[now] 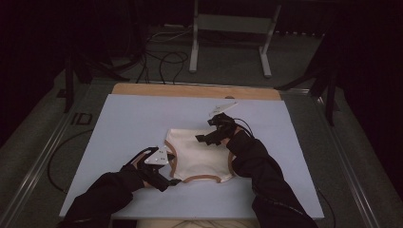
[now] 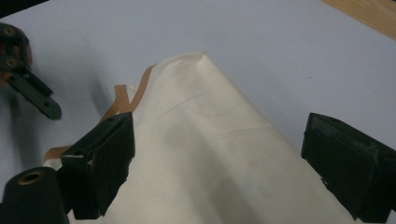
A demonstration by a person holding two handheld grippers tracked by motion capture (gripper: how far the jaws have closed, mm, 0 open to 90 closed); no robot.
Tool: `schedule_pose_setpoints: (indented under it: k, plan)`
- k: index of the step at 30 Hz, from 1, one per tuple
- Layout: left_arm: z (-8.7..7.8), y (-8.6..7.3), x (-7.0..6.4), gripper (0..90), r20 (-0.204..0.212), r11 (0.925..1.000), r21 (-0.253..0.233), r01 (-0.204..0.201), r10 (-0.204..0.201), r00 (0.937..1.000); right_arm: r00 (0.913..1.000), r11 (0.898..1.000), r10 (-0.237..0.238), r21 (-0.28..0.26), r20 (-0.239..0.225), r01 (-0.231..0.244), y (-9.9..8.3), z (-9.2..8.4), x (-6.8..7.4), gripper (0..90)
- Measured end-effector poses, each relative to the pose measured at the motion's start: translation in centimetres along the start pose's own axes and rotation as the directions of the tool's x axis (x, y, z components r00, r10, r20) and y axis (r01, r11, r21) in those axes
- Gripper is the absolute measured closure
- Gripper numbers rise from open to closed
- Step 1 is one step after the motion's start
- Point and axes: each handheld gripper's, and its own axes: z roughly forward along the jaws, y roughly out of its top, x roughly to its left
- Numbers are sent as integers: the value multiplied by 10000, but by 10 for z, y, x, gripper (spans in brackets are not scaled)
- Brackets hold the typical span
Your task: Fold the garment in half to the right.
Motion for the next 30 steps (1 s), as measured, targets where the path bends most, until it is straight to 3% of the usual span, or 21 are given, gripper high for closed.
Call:
schedule_pose_setpoints:
  k: [8, 16, 30]
  plan:
    - [12, -6, -2, 244, 217, 9982, 470, -380, 370, 9991, 9998, 9999, 45, 131, -177, -42, -3, 9, 3, 98]
    - [22, -10, -4, 381, 370, 9898, 1052, -964, 930, 9950, 9996, 9997, -14, 242, -293, 22, -2, 16, 7, 98]
    - [27, -11, 1, 637, 633, 9914, 833, -1008, 957, 9934, 9984, 9990, -160, 399, -535, 182, 6, 33, 12, 98]
